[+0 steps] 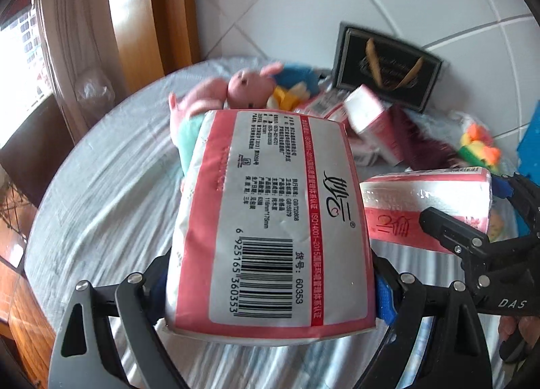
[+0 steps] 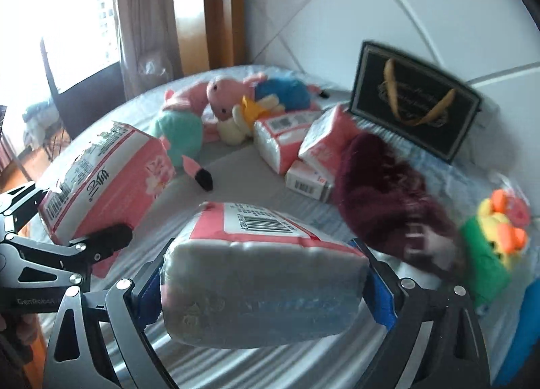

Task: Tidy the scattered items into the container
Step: 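Grasp a second tissue pack with the right tool while the left tool holds its pack, then lift both tissue packs and carry them over the blue crate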

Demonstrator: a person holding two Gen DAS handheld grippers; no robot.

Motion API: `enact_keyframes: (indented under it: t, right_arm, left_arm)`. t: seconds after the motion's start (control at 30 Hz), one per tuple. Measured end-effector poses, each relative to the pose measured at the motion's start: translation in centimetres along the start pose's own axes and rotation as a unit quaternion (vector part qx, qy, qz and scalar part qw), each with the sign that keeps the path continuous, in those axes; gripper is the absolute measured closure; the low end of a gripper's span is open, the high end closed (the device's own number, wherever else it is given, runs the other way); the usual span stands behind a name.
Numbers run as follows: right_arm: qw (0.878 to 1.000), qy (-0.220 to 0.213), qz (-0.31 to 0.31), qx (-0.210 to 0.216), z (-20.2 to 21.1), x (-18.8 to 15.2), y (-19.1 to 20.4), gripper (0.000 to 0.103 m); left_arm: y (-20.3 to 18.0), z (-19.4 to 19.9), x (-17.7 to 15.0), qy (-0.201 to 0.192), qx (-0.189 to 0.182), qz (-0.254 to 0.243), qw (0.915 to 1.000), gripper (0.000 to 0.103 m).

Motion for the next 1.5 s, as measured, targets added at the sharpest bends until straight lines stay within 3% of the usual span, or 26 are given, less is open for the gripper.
enact_keyframes:
  t: [0.43,0.83,1.1,1.33,1.5]
  right_arm:
    - [0.993,-0.100,-0.029,-0.056,15.9,2.0,2.3,0.007]
    - [0.970,-0.170,-0.067,-0.160,30.4,0.0,1.6,0.007]
    - [0.944,-0.215,-0.101,-0.229,39.8,-2.2,-4.6,0.007]
    - [0.924,-0.227,-0.127,-0.279,46.8,-5.4,-14.1,0.007]
    - [0.915,-0.221,-0.137,-0.308,51.7,-7.7,-21.9,0.007]
  left_arm:
    - [-1.4,12.2,1.9,-0.080,-0.045,-0.046,0.9947,0.012]
    - [-7.6,21.5,3.3,-0.158,-0.129,-0.113,0.9726,0.012]
    - [-17.8,25.9,5.5,-0.196,-0.187,-0.164,0.9484,0.012]
    - [-30.7,28.8,7.2,-0.215,-0.229,-0.190,0.9301,0.012]
    - [-40.6,31.1,8.2,-0.186,-0.269,-0.212,0.9207,0.012]
Point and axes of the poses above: each gripper's, at about its wrist camera, not at the fingertips, and z roughly against the way its jaws point, y to its left, x to its top, the point moved 6 cm from there along -z, roughly the way its jaws point, and after that the axes turned 13 degrees about -z, right-handed, at the moved point
